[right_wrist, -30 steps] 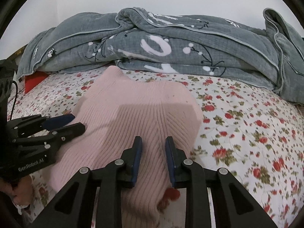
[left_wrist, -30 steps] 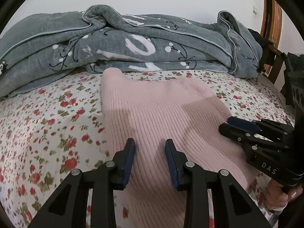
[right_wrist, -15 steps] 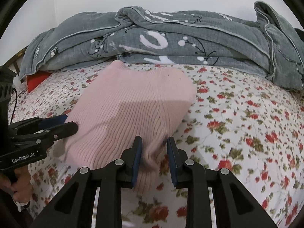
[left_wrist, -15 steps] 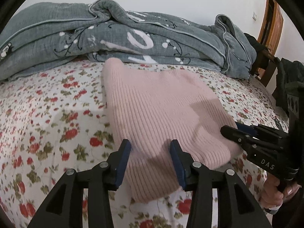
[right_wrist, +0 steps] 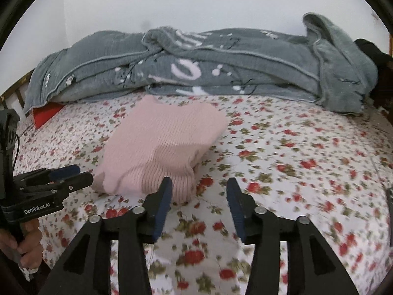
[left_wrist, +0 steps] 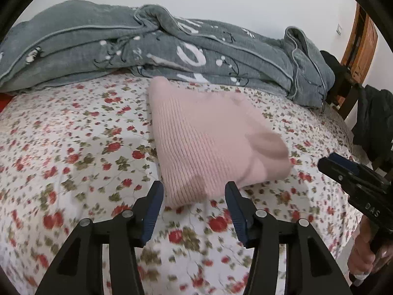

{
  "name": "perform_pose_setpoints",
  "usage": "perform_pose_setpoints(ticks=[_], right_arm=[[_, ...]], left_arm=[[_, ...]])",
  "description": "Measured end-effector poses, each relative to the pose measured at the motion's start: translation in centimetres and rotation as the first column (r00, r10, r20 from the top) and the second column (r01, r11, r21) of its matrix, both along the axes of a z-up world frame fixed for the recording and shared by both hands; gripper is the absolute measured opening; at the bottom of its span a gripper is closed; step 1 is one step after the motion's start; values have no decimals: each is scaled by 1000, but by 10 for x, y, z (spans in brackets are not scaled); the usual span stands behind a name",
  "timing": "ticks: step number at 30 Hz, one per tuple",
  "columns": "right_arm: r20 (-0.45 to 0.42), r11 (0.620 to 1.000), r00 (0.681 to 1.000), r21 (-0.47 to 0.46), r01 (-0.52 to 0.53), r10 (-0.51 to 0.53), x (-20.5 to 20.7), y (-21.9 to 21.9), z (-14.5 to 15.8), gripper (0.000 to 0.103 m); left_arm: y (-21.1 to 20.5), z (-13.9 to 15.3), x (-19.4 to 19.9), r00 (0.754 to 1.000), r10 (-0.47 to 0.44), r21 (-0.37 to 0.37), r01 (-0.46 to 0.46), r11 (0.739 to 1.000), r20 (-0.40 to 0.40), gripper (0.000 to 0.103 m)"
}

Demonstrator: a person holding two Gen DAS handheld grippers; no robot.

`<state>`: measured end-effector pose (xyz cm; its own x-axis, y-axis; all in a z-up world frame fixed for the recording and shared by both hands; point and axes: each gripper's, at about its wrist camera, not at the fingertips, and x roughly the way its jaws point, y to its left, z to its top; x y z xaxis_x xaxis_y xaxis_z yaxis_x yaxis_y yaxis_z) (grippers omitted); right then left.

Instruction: Fold small clothes

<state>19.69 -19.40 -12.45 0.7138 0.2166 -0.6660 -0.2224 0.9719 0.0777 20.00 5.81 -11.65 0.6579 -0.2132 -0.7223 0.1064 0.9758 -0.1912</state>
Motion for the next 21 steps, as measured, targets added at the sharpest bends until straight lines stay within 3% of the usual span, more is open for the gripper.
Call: perform_pose_setpoints(ticks=[4, 8, 12, 15, 21], right_arm=[[29, 999, 999, 13, 40, -40, -26, -14, 22, 71], [25, 999, 998, 12, 53, -53, -46, -21, 36, 80], [41, 997, 996, 6, 73, -73, -66, -27, 44, 97], [59, 996, 995, -13, 85, -84, -82, -29, 51, 100], [50, 996, 995, -19, 82, -81, -104, -35, 58, 101]], left_arm=[[-6, 21, -22, 999, 27, 35, -28, 999, 22, 56], [-16, 43, -46, 997, 43, 66, -47, 997, 57, 66], [-25, 58, -67, 994, 64, 84, -72, 994, 91, 73], [-31, 66, -82, 991, 79, 101, -89, 991, 108, 81], [-39, 73, -102, 989, 87, 121, -101, 987, 121, 85]])
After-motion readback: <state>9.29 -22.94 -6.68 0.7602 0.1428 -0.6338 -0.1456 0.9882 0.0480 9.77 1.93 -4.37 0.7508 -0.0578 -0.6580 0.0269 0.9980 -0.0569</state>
